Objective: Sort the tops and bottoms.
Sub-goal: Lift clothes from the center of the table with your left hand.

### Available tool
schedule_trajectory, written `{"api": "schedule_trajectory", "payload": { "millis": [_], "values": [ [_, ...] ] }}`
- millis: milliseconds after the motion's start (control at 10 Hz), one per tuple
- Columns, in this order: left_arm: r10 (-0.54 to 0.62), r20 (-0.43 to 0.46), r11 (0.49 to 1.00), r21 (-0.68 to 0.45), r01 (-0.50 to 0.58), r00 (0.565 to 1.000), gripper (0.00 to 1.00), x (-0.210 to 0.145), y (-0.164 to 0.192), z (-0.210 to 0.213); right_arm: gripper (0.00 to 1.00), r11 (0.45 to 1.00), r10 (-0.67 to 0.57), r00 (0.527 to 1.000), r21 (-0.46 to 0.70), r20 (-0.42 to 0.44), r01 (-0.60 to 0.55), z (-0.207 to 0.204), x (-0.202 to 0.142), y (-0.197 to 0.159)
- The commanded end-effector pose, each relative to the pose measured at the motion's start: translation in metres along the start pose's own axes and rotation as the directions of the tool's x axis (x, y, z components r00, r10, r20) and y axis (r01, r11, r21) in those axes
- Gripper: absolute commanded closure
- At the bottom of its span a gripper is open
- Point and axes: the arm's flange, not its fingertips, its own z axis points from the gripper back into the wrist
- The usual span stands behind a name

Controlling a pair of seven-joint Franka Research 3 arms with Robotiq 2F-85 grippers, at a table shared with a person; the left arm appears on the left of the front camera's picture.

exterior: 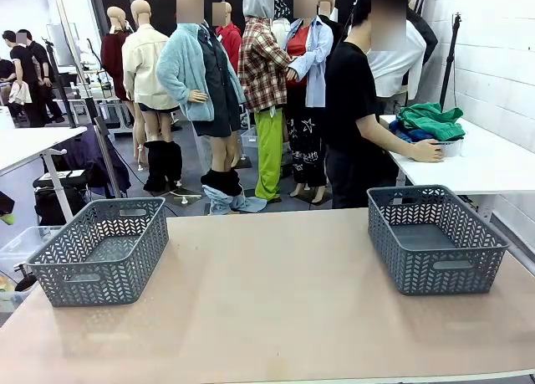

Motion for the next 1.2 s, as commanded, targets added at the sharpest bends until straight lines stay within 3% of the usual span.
{"api": "schedule_trajectory", "payload": {
  "millis": [0, 100, 1100],
  "values": [
    [0.008, -0.025, 0.999, -0.032, -0.008, 1.0, 0.0, 0.008, 0.003, 0.003, 0.0, 0.999, -0.03, 1.0, 0.017, 0.008, 0.03, -0.005, -0.031, 0.003],
    [0.0, 0.0, 1.0, 0.0, 0.0, 1.0, 0.0, 0.0, 0.0, 0.0, 0.0, 1.0, 0.0, 1.0, 0.0, 0.0, 0.0, 0.0, 0.0, 0.0],
    [0.0, 0.0, 1.0, 0.0, 0.0, 1.0, 0.0, 0.0, 0.0, 0.0, 0.0, 1.0, 0.0, 1.0, 0.0, 0.0, 0.0, 0.0, 0.0, 0.0]
  ]
}}
